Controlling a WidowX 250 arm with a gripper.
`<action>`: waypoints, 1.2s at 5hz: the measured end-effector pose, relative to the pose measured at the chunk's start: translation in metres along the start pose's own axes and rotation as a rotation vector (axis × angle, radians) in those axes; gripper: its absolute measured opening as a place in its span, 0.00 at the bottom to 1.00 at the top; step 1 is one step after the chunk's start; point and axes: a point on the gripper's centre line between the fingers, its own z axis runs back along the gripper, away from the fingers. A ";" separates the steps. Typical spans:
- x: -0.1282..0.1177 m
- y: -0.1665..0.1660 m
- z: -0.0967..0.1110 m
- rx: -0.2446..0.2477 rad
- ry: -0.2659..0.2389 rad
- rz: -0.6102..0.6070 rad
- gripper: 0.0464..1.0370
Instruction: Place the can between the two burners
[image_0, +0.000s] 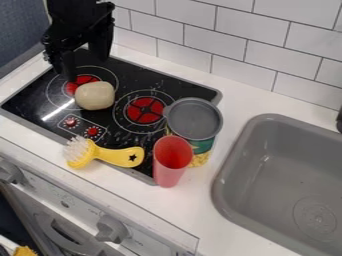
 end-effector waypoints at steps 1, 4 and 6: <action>-0.004 0.002 -0.007 0.023 0.013 -0.003 0.96; -0.069 -0.006 0.028 -0.057 0.045 -0.136 0.96; -0.144 -0.013 0.042 -0.076 0.102 -0.383 0.96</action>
